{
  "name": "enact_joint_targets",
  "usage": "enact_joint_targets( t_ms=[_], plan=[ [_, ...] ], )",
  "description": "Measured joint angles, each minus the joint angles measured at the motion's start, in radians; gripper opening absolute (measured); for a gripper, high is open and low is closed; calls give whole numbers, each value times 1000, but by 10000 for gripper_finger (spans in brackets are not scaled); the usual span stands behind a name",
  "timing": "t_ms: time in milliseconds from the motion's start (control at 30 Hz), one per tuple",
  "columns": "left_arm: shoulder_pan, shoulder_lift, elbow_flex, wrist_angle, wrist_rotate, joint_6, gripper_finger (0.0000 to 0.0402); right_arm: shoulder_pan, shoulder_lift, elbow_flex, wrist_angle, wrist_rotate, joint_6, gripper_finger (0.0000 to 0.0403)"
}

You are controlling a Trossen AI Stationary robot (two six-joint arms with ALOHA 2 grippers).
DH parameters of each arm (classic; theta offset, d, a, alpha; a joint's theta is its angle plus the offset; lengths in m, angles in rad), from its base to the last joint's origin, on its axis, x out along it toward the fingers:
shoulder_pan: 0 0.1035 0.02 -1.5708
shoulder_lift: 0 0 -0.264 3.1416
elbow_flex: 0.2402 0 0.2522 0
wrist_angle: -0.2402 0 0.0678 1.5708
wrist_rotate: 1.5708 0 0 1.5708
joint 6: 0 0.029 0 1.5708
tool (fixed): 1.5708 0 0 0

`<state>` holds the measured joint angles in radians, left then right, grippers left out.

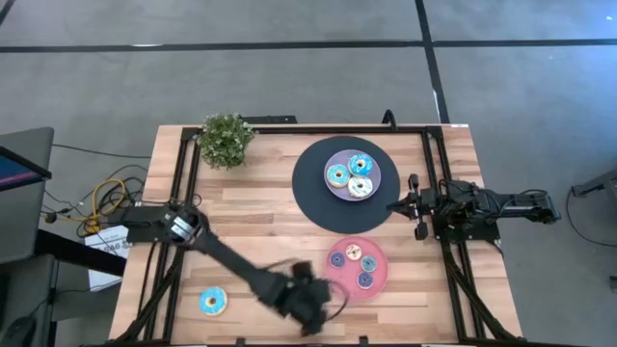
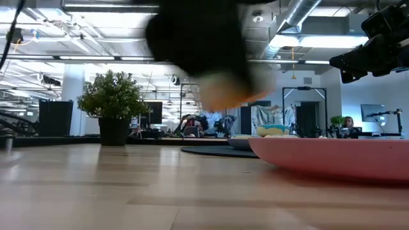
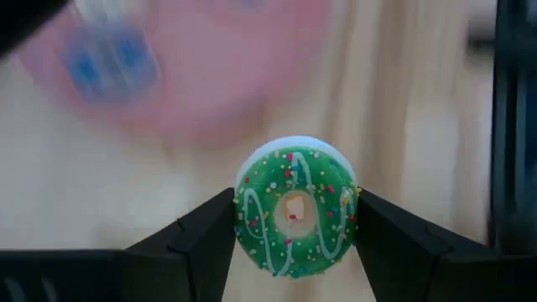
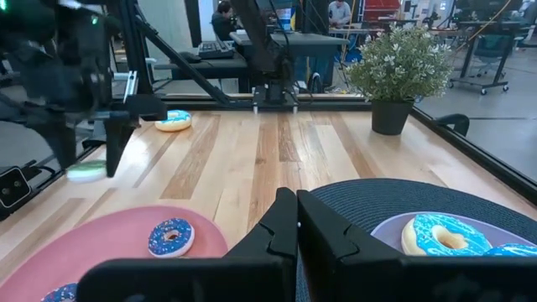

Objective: Pick & Place donuts
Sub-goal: Put the small green donut into the pink plate

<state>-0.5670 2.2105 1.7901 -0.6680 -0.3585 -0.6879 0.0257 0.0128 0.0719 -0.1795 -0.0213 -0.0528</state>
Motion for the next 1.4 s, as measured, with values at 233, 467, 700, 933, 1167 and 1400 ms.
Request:
enact_joint_targets(
  t_ms=[233,467,700,933,1167,1400],
  plan=[
    [184,0,31,303,89,258,215,0,0,0,0,0,0,0],
    [268,3,-13,294,253,223,215,0,0,0,0,0,0,0],
    [232,2,-11,293,213,238,215,0,0,0,0,0,0,0],
    [210,94,2,407,264,283,215,0,-1,0,1,0,0,0],
    [215,116,21,417,283,281,215,0,21,-2,8,0,0,0],
    [218,116,27,357,245,248,224,0,26,-2,9,-1,0,0]
  ],
)
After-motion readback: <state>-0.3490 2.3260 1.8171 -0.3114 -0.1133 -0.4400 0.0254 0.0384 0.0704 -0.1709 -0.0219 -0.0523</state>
